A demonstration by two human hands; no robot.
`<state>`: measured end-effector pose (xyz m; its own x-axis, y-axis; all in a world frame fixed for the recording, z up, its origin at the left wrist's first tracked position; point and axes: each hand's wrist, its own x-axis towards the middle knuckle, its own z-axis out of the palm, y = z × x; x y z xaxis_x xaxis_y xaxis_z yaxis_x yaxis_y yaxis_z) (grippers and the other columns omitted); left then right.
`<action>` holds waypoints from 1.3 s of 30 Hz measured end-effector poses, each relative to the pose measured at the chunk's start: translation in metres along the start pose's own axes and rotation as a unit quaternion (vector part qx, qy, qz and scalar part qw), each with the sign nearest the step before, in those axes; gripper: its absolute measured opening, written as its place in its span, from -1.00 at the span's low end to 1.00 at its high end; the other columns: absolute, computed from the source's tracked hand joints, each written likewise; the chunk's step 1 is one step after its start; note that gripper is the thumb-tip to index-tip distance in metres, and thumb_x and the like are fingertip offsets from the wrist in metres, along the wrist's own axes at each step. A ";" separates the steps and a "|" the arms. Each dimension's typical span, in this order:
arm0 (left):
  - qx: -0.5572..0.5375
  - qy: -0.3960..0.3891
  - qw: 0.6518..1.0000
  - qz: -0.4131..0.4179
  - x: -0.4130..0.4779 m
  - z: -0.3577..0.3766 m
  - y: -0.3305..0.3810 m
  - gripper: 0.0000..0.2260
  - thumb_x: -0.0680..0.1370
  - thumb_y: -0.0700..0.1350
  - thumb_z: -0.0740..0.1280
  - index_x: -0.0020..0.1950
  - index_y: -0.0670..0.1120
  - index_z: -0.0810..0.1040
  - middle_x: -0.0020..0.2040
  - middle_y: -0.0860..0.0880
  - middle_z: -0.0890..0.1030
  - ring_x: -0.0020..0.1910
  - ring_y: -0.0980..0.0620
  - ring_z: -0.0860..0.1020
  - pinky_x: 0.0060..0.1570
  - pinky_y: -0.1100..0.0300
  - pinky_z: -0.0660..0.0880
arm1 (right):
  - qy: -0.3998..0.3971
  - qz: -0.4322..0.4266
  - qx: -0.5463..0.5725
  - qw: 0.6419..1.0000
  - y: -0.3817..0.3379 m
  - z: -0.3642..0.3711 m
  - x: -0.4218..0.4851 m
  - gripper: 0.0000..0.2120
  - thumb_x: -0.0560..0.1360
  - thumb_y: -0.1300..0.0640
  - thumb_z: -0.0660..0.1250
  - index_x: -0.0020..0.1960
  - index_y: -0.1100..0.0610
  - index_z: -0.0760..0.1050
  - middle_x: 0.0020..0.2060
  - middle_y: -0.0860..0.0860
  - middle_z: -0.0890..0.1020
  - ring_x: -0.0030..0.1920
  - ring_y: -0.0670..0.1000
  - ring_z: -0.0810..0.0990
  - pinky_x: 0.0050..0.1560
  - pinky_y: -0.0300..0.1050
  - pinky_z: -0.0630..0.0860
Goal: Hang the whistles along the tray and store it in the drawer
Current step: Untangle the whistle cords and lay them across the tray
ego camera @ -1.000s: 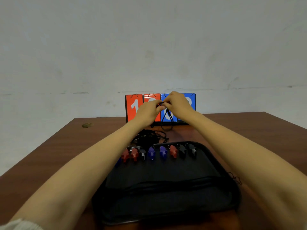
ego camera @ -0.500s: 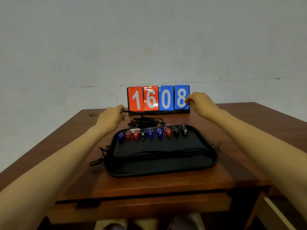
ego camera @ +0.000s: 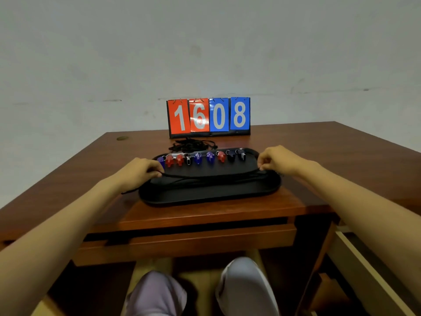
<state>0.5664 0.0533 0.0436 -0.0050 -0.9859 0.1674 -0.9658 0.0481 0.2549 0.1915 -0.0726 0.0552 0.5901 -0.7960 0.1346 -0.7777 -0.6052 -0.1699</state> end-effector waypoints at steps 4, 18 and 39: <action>0.022 -0.019 1.000 -0.002 0.000 0.002 0.000 -0.84 0.54 -0.09 0.33 0.09 -0.03 0.63 0.05 0.01 0.63 -0.01 0.10 0.52 0.08 0.23 0.41 | -0.001 -0.003 -0.007 1.000 0.004 0.003 -0.004 -0.91 0.51 0.22 0.34 -0.09 0.15 0.63 -0.14 -0.02 0.58 -0.10 -0.01 0.54 0.00 -0.08 0.48; 0.116 -0.024 0.990 0.071 -0.010 0.002 0.008 -0.20 0.19 0.63 -0.15 0.04 0.18 0.56 -0.04 0.18 0.54 0.02 0.17 0.44 0.11 0.15 0.14 | -0.052 -0.032 0.022 0.998 -0.001 0.004 -0.004 -0.78 0.47 0.00 0.39 0.07 0.06 0.61 -0.01 0.01 0.62 -0.02 -0.01 0.56 0.04 -0.11 0.50; 0.078 0.033 0.996 0.033 0.131 -0.010 0.035 -0.77 0.54 0.07 0.29 0.06 -0.03 0.60 -0.01 0.01 0.61 -0.05 0.03 0.56 0.01 0.10 0.54 | 0.022 -0.076 0.038 0.996 -0.060 -0.010 0.143 -0.77 0.58 0.11 0.23 0.18 0.12 0.53 0.14 0.04 0.59 0.13 0.01 0.54 0.16 -0.15 0.45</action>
<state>0.5349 -0.0722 0.0843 -0.0568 -0.9684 0.2428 -0.9926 0.0810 0.0908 0.3203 -0.1505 0.0942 0.6878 -0.6956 0.2075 -0.6611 -0.7183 -0.2168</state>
